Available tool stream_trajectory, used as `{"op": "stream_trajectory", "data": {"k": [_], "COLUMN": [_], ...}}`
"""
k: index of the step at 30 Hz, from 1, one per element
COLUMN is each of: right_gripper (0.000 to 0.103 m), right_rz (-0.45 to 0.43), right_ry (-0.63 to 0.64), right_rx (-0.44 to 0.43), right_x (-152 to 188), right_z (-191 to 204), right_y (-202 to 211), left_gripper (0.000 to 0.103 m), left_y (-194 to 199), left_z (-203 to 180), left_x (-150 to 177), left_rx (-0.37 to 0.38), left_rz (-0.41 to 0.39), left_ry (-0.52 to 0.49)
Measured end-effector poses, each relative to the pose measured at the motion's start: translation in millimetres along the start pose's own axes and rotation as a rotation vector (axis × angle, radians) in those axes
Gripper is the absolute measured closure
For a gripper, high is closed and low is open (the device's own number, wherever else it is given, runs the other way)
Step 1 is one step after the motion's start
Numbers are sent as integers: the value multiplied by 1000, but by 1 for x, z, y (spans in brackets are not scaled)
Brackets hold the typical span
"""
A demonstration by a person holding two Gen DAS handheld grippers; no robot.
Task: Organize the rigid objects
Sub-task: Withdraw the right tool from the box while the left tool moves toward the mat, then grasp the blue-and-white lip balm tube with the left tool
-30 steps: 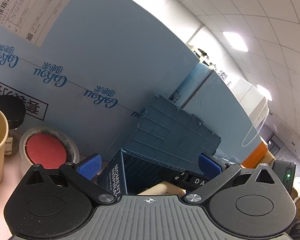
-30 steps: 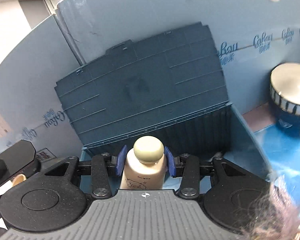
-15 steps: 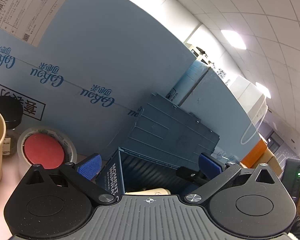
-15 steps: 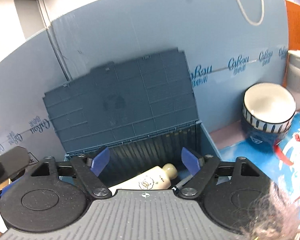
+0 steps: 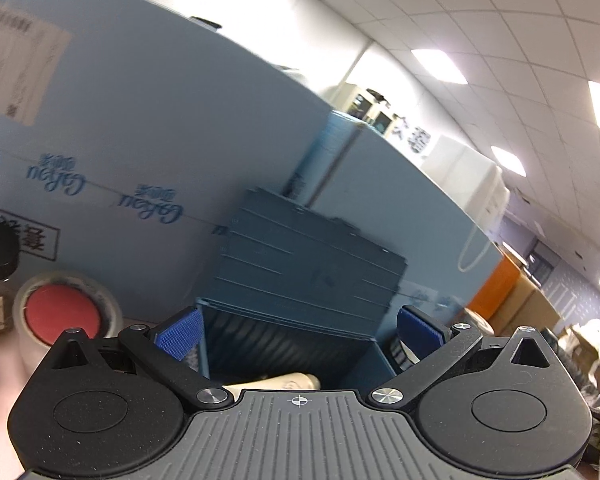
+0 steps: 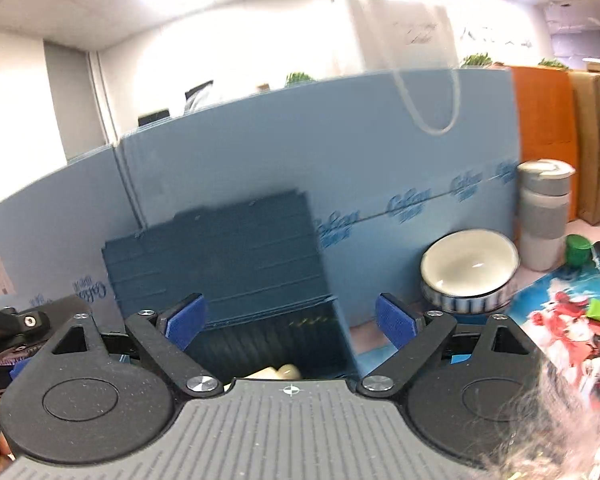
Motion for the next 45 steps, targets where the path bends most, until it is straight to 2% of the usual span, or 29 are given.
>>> {"op": "stream_trajectory", "data": {"k": [4,11,20,24,29,34,40,43,45], "right_gripper": [10,6,4,3,3,3,1,1,0], "right_rz": [-52,-101,-149,-194,-216,-282,-344,-391,-413], "right_ry": [-25,-38,-167,-222,-277,-360,-454,-504,-553], "right_rx": [11,42,124,207,276,346,355,356,362], "right_x": [3,19,38,42,54,71,83,90,95], "right_z": [-20,-58,-146,-190,-236,-271,-305,-316,-323], "right_y": [19,45,80,94,100,110,118,120,121], "left_gripper": [0,0,0,0,0,0,0,0,0], "left_y": [-3,-13,-16,-25,-50,-77,-112,-125,-134], "left_z": [-19,-47,-95,-126,-158,-182,-217,-232,-241], "left_x": [5,19,45,69,103,135,191,213,223], "left_rx": [35,101,239,279,311,404,526,539,533], "left_rz": [17,102,143,154,212,249,447,461,468], "left_ry": [-58,-178,-275,-360,-449,-546,-766,-878,-907]}}
Point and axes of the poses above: each gripper's, at about its wrist camera, not at the fingertips, and y roughly against the way its jaws point, z to its left, x to its underside, the point moved 3 cm from there along -y, roughly the way its jaws point, and after that the axes turned 5 degrees about x, right-handed, at the moved point
